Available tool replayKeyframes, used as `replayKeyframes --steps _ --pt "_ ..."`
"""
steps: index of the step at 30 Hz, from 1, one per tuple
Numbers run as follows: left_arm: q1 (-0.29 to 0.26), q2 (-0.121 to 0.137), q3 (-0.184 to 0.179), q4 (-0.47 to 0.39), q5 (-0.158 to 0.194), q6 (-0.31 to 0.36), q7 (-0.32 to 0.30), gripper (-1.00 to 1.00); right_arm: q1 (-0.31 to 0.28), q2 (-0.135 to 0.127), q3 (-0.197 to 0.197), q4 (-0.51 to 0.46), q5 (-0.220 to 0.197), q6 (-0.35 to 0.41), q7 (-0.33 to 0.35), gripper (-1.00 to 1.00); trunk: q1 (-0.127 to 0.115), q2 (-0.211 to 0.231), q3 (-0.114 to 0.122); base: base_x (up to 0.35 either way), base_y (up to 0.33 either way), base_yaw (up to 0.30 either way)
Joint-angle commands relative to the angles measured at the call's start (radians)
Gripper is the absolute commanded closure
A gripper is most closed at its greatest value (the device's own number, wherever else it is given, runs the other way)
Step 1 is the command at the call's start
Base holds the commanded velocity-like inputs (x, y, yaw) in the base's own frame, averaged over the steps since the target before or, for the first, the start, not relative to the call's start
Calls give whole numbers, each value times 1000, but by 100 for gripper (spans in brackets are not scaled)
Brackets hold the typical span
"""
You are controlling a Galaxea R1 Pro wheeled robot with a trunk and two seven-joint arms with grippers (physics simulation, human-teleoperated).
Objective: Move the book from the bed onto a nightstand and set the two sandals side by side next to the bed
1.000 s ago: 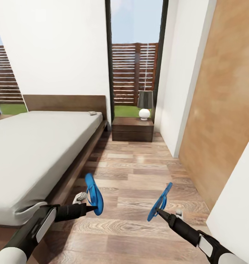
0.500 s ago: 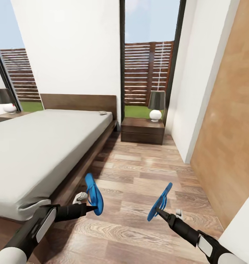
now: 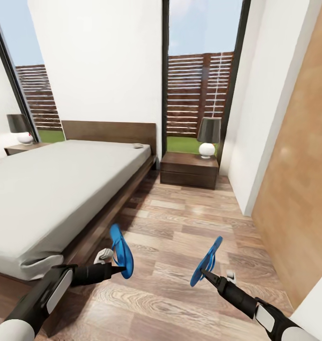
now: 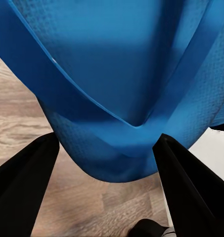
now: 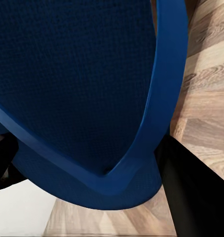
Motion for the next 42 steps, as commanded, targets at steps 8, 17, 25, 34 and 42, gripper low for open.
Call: replayKeyframes --steps 8,17,25,34,42 --pt "-1 1 -2 0 6 7 1 100 0 0 -8 -1 2 12 5 100 0 0 -1 59 -165 243" --pt "-1 1 -1 0 6 7 1 100 0 0 -8 -1 1 12 5 100 0 0 -1 83 -134 214" --pt "-1 1 -1 2 6 7 1 100 0 0 -8 -1 1 11 5 100 0 0 -1 83 -75 194" --pt "-1 1 -1 3 6 6 1 100 0 0 -7 -1 0 11 5 100 0 0 -1 77 -7 177" --pt "-1 1 -1 3 6 5 2 100 0 0 -7 -1 0 10 4 100 0 0 -1 74 0 168"
